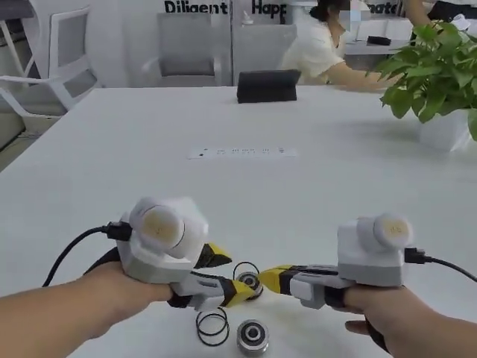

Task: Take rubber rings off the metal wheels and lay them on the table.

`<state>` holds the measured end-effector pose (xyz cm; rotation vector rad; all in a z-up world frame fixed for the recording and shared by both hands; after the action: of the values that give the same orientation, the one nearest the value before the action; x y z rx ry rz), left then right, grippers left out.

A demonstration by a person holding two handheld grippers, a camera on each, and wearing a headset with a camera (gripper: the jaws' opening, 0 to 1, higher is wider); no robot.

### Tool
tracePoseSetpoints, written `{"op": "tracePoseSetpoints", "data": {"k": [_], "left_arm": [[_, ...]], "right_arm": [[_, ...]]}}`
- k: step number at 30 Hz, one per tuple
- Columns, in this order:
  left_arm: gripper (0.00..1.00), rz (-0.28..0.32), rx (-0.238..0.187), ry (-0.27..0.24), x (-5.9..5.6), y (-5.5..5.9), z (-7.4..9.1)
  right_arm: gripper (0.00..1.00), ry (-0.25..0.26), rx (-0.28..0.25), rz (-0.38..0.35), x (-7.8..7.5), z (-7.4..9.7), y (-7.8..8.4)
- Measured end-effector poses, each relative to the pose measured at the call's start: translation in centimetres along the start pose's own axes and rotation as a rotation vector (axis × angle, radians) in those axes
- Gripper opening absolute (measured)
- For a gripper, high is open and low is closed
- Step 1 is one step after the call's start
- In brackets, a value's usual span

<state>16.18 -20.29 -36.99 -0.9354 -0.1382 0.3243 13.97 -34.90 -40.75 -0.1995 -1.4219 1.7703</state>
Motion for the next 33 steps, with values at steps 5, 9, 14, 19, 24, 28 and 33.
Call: {"op": "tracePoseSetpoints", "data": {"k": [5,9,14,19,24,28,33], "left_arm": [[0.38,0.008,-0.013,0.0,0.0,0.0,0.9],[0.42,0.017,-0.033,0.001,-0.2,-0.2,1.6],[0.45,0.023,-0.047,0.006,-0.4,-0.2,2.4],[0.49,0.036,-0.065,-0.001,-0.2,-0.2,3.0],[0.53,0.032,-0.064,-0.01,-0.2,0.2,3.8],[0.54,0.027,-0.063,-0.015,-0.3,0.6,4.4],[0.57,0.031,-0.066,-0.023,-0.3,0.9,5.1]], "right_arm": [[0.0,-0.007,-0.003,-0.001,0.2,-0.2,-0.2],[0.0,-0.016,-0.006,-0.001,0.3,-0.5,-0.5],[0.0,-0.027,-0.009,0.001,0.6,-0.7,-0.7],[0.0,-0.043,-0.01,0.002,1.0,-1.0,-1.0],[0.0,-0.061,-0.007,0.0,1.4,-1.2,-1.2],[0.0,-0.076,-0.001,-0.004,1.7,-1.4,-1.1],[0.0,-0.101,0.011,-0.019,2.1,-1.9,-0.9]]}}
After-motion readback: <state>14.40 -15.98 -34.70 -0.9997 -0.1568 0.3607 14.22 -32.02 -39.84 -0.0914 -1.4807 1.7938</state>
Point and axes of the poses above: the centre of the closed fingertips' face, and the gripper's own axes: z roughly backward along the fingers, x roughly to its left, y roughly out of its underside, the point moved 8 cm from there along z, roughly backward along the fingers, and after that the axes turned 6 degrees about z, right-handed, at the moved point
